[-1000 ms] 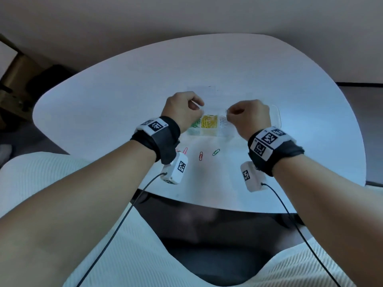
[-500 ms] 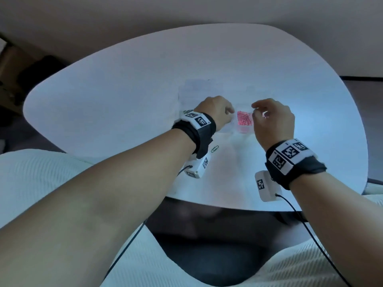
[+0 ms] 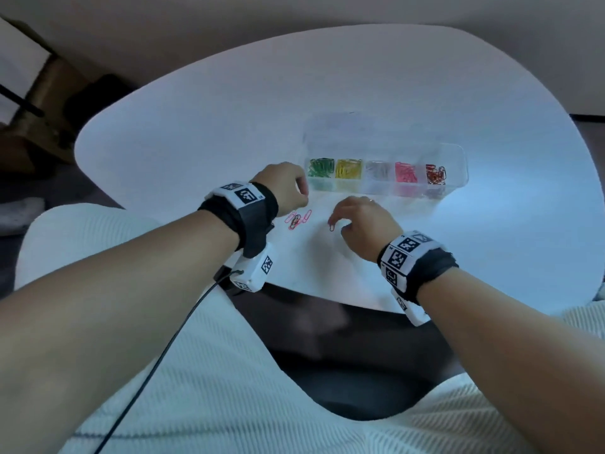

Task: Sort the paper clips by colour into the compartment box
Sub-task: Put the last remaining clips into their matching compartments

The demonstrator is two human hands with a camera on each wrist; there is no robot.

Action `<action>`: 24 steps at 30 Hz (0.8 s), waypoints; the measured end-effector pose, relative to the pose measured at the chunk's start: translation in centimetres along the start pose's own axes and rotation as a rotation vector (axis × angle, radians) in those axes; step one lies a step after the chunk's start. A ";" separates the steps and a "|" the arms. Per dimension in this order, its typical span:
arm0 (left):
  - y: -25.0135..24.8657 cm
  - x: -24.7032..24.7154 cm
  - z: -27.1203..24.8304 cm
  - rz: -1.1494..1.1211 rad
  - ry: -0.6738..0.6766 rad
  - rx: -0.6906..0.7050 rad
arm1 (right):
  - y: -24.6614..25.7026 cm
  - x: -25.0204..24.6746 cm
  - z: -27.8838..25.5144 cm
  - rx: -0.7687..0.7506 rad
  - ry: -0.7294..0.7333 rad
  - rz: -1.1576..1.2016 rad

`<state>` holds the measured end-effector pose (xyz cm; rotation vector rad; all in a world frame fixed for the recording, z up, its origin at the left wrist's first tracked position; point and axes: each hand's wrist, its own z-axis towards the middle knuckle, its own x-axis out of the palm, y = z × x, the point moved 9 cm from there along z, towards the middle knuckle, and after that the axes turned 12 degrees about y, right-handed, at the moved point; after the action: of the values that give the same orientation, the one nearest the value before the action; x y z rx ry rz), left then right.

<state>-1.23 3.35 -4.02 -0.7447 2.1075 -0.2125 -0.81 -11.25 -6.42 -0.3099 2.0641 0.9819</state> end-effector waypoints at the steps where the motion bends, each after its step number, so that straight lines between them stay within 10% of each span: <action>1: 0.1 0.7 0.0 0.033 0.031 -0.008 | 0.1 0.9 0.1 0.009 0.061 -0.025; 16: 1.6 4.1 1.0 0.104 0.052 -0.006 | -2.9 2.1 -0.6 0.398 0.132 0.019; 24: 0.6 5.1 1.0 0.027 0.050 0.056 | -2.7 2.1 -1.3 0.346 0.101 -0.037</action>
<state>-2.92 1.03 -8.35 -0.6833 2.1490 -0.2773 -1.43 -13.78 -9.00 -0.2179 2.2657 0.5818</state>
